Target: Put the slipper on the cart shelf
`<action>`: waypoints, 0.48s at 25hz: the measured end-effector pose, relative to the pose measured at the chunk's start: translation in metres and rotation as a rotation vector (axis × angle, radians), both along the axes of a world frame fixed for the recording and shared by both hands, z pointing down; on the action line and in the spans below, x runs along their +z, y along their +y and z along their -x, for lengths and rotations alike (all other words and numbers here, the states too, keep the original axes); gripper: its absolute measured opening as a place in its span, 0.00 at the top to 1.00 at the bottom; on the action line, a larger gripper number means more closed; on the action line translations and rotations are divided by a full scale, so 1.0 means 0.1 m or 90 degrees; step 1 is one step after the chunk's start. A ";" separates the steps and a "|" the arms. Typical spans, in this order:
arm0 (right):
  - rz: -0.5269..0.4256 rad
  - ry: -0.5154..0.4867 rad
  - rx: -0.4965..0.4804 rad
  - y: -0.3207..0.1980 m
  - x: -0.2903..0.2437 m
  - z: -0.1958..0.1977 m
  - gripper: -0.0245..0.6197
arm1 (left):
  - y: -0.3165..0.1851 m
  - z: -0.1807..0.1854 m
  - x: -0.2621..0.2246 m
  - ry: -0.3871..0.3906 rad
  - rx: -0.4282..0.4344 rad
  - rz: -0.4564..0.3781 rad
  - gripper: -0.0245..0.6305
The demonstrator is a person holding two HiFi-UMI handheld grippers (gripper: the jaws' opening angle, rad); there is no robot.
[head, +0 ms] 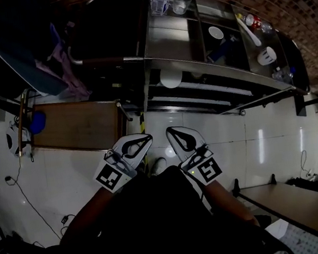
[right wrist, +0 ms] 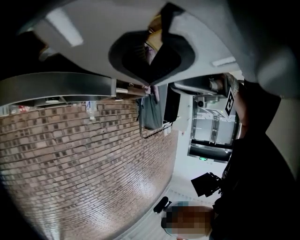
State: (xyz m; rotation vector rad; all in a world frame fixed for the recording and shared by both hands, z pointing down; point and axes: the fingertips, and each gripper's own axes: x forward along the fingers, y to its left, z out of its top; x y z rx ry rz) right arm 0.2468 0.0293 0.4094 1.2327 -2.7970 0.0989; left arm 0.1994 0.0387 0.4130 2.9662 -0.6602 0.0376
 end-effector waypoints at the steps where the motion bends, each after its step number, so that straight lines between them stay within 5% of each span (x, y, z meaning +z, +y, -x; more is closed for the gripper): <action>1: -0.001 0.000 -0.002 0.05 0.00 -0.01 0.96 | 0.07 0.00 0.00 -0.003 -0.009 0.001 0.96; 12: -0.008 -0.050 -0.105 0.52 -0.09 0.32 0.96 | 0.56 0.20 -0.08 -0.034 -0.072 -0.005 0.96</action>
